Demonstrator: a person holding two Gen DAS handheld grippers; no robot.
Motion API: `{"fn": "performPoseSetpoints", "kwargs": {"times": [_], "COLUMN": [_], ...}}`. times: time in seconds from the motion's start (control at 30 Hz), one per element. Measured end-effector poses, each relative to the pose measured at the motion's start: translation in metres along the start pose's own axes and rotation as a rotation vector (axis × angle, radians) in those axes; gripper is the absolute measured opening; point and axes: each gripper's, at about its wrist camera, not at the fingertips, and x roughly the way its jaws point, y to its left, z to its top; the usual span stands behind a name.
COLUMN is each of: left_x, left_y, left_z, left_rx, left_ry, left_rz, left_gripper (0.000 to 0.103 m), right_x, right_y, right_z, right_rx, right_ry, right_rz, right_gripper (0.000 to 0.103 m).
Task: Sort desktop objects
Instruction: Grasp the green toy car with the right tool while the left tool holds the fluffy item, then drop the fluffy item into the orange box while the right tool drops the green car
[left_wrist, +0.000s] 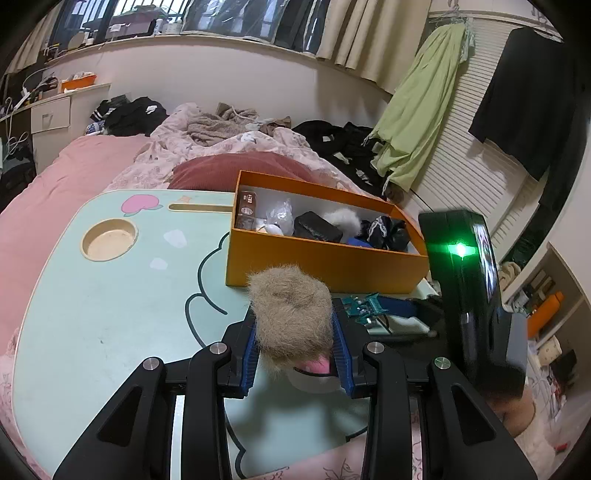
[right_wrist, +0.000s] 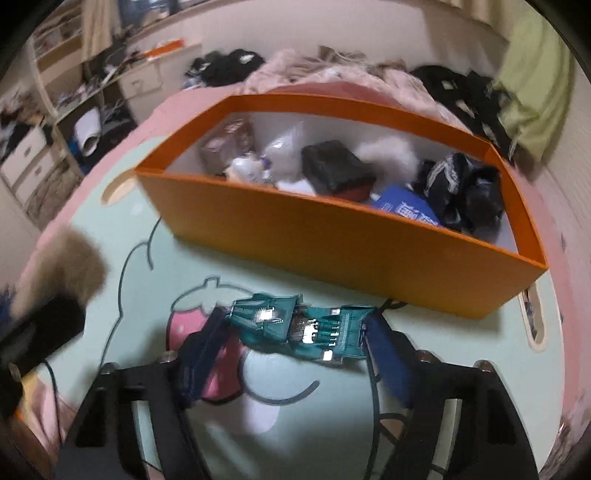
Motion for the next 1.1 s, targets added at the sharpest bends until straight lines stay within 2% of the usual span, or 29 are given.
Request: {"fn": "performPoseSetpoints", "kwargs": {"times": [0.1,0.37,0.57,0.7,0.8,1.0,1.03,1.1], "left_x": [-0.001,-0.003,-0.006,-0.007,0.007,0.054,0.065,0.09], "left_y": [0.0,-0.001,-0.002,-0.007,-0.011,-0.005,-0.003,0.005], "left_z": [-0.001,0.001,0.011,0.038,0.069,0.098,0.099,0.094], "left_rx": [0.0,-0.001,0.009,0.034,0.05,0.046,0.042,0.026], "left_ry": [-0.004,-0.007,-0.023,-0.065,-0.072,-0.04,-0.032,0.035], "left_rz": [0.002,0.004,0.005,0.027,0.063,0.125,0.132,0.161], "left_gripper": [0.036,0.036,0.036,0.036,0.036,0.036,0.037,0.059], "right_x": [-0.003,-0.03,-0.047,-0.065,-0.073,-0.052,-0.047,-0.027], "right_y": [0.005,0.012,0.003,-0.014,-0.03,-0.048,-0.05,-0.055], "right_z": [-0.007,-0.018,-0.016,0.009,0.036,0.069,0.07,0.072], "right_rx": [-0.038,-0.091,-0.077,-0.022,0.037,0.077,0.08,0.078], "right_ry": [-0.021,-0.143,-0.213,-0.271,-0.305,-0.299,-0.292,-0.221], "right_rz": [0.021,-0.038,-0.06,-0.087,-0.093,-0.142,-0.145,-0.16], "right_gripper": [0.073,0.073,0.073,0.073,0.073,0.073,0.074,0.08]}}
